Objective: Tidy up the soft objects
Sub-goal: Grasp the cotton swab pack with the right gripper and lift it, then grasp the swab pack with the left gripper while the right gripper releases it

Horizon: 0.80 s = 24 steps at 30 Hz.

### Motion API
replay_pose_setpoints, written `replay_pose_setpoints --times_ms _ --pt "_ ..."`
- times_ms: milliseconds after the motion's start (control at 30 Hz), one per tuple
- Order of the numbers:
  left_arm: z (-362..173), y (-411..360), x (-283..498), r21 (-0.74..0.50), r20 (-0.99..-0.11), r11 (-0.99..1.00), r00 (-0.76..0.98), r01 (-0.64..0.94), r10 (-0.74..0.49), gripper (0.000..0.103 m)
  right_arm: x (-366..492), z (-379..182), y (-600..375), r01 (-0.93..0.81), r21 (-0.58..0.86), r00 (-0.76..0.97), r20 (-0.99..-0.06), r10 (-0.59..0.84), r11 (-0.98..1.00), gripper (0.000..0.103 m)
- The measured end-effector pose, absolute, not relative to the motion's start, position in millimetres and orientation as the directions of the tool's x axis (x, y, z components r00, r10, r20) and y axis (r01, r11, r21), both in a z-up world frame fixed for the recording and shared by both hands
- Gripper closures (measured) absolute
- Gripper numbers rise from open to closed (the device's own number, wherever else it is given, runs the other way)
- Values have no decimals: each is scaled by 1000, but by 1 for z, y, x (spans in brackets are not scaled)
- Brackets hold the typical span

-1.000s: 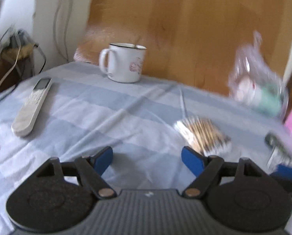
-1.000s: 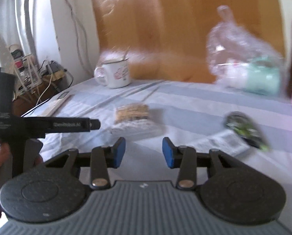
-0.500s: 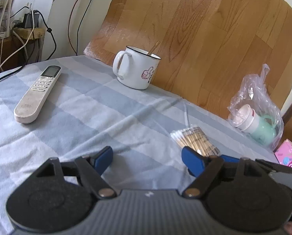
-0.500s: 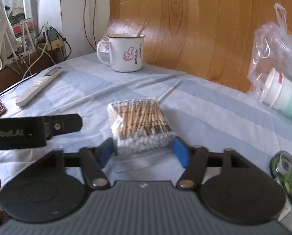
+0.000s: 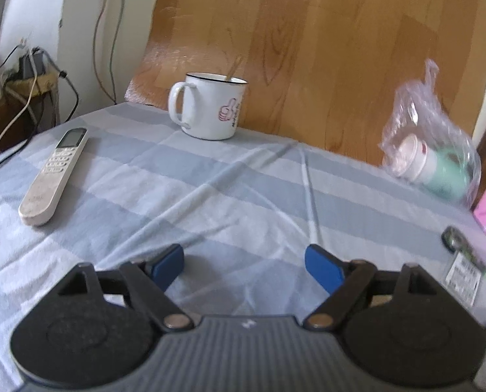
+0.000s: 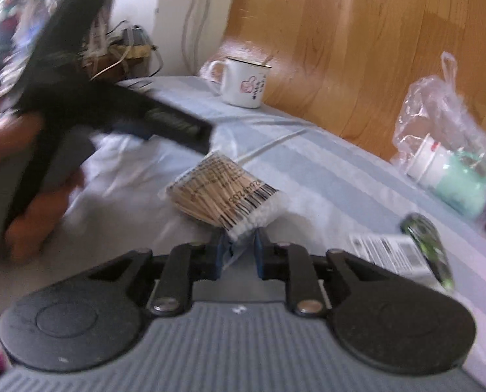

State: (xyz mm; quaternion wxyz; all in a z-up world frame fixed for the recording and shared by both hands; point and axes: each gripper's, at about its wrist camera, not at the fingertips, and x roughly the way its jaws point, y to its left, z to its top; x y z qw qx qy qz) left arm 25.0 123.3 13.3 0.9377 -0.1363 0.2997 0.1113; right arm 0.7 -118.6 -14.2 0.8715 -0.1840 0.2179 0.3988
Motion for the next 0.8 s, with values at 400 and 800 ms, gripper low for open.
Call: replay_pose_setpoints --times_ms 400,800 --pt "11 89 30 0 -624 977 764 -212 166 29 -61 -25 -207 -656 -216 717 -478 508 723 81" --pt "26 -3 0 -102 -655 984 734 149 -179 37 -63 -35 -290 -510 52 743 -476 470 858 62"
